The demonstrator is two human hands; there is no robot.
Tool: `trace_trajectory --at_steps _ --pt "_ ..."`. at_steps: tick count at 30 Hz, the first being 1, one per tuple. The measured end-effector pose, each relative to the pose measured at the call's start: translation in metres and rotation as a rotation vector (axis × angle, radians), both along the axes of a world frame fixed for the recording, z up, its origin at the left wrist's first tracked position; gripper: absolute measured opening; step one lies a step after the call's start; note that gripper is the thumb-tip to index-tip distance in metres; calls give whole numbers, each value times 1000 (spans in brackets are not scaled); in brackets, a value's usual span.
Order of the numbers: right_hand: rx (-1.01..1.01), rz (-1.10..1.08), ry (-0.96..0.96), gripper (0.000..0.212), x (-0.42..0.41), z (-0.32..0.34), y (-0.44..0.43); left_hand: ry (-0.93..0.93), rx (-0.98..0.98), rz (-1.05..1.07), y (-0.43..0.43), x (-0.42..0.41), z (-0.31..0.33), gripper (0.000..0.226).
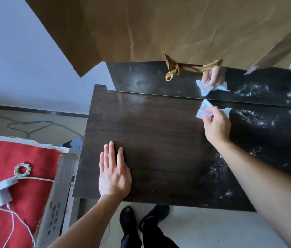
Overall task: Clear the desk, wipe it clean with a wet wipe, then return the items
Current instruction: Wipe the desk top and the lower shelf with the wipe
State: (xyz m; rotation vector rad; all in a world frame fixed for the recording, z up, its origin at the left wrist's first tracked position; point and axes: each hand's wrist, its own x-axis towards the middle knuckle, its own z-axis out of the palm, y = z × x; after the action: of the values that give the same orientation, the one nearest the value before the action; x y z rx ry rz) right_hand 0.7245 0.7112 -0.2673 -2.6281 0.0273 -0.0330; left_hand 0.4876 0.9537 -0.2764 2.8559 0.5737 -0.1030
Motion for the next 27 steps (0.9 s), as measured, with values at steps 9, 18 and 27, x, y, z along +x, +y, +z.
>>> trace_trajectory --at_steps 9,18,27 --pt "151 405 202 24 -94 12 25 -15 -28 -6 -1 -1 3 55" --pt "108 172 112 10 -120 10 81 -81 -57 -15 4 -2 -13 52" --pt "104 159 184 10 -247 13 11 -63 -98 -126 13 -16 -5 49"
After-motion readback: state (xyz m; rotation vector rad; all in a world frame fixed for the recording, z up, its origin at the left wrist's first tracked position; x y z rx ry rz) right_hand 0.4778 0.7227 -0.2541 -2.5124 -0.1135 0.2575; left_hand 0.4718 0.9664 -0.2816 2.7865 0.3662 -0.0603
